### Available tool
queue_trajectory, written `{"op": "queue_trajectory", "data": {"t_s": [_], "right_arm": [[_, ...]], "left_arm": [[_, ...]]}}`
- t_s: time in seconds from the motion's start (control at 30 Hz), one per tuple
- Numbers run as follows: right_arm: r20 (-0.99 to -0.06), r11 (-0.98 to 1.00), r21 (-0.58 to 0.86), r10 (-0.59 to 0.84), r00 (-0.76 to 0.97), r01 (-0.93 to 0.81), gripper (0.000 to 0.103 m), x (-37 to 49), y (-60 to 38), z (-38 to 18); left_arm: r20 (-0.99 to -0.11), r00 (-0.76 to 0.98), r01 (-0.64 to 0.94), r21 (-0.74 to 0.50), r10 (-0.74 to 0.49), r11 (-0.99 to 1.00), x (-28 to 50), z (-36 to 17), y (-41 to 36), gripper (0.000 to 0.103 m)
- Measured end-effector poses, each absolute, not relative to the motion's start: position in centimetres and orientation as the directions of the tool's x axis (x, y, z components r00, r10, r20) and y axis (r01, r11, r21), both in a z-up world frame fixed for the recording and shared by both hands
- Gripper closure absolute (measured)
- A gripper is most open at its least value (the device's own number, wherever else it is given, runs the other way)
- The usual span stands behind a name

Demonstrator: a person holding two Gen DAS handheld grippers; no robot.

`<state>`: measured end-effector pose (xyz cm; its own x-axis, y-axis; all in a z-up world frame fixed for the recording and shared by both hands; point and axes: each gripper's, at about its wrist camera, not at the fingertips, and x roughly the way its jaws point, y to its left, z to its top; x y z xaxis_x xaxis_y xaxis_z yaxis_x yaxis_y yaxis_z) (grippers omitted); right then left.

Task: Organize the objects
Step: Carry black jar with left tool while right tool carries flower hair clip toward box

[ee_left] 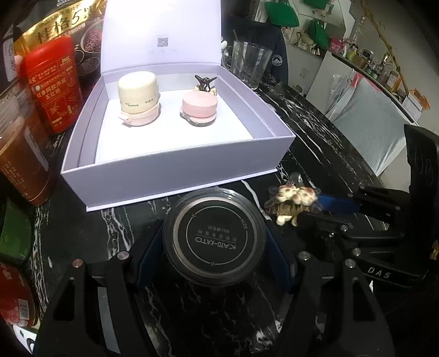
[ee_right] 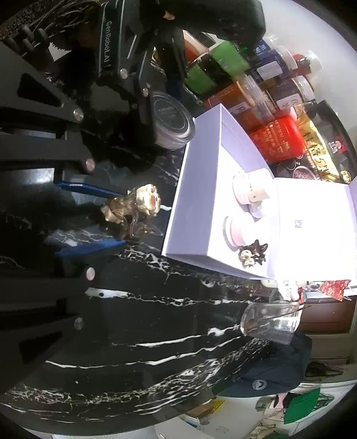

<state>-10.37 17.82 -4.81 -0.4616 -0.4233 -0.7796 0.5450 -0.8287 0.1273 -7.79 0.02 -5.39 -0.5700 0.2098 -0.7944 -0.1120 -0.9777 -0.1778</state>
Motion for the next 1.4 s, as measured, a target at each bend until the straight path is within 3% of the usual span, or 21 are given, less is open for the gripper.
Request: {"op": "queue_trajectory", "data": {"t_s": [0.43, 0.67, 0.7, 0.77, 0.83, 1.23, 1.4], "right_arm": [[-0.717, -0.798, 0.120, -0.481, -0.504, 0.591, 0.073, -9.8, 16.2, -2.0], [-0.737, -0.789, 0.083, -0.460, -0.495, 0.609, 0.073, -10.0, 14.3, -3.0], [-0.737, -0.787, 0.082, -0.461, -0.494, 0.612, 0.071, -10.0, 14.2, -3.1], [-0.737, -0.784, 0.072, -0.458, -0.496, 0.617, 0.056, -9.8, 14.0, -3.3], [-0.736, -0.786, 0.062, -0.453, -0.504, 0.616, 0.029, -9.8, 13.9, -3.5], [-0.771, -0.826, 0.108, -0.421, -0.477, 0.553, 0.028, -10.1, 14.4, -6.7], [-0.762, -0.844, 0.061, -0.384, -0.521, 0.533, 0.029, -8.5, 15.1, -7.0]], "left_arm": [[-0.761, -0.621, -0.101, -0.162, 0.189, -0.982, -6.2, -2.6, -0.9, 0.035], [-0.765, -0.617, -0.083, -0.171, 0.185, -0.982, -5.5, -2.7, -1.4, 0.035], [-0.765, -0.617, -0.082, -0.170, 0.184, -0.982, -5.4, -2.8, -1.4, 0.035], [-0.764, -0.619, -0.079, -0.170, 0.183, -0.982, -5.2, -2.7, -1.6, 0.035], [-0.763, -0.620, -0.075, -0.171, 0.181, -0.982, -5.0, -2.8, -1.7, 0.035], [-0.774, -0.607, -0.067, -0.177, 0.181, -0.982, -5.0, -3.5, -1.8, 0.035], [-0.782, -0.594, -0.070, -0.179, 0.186, -0.981, -5.2, -4.0, -1.7, 0.035]]}}
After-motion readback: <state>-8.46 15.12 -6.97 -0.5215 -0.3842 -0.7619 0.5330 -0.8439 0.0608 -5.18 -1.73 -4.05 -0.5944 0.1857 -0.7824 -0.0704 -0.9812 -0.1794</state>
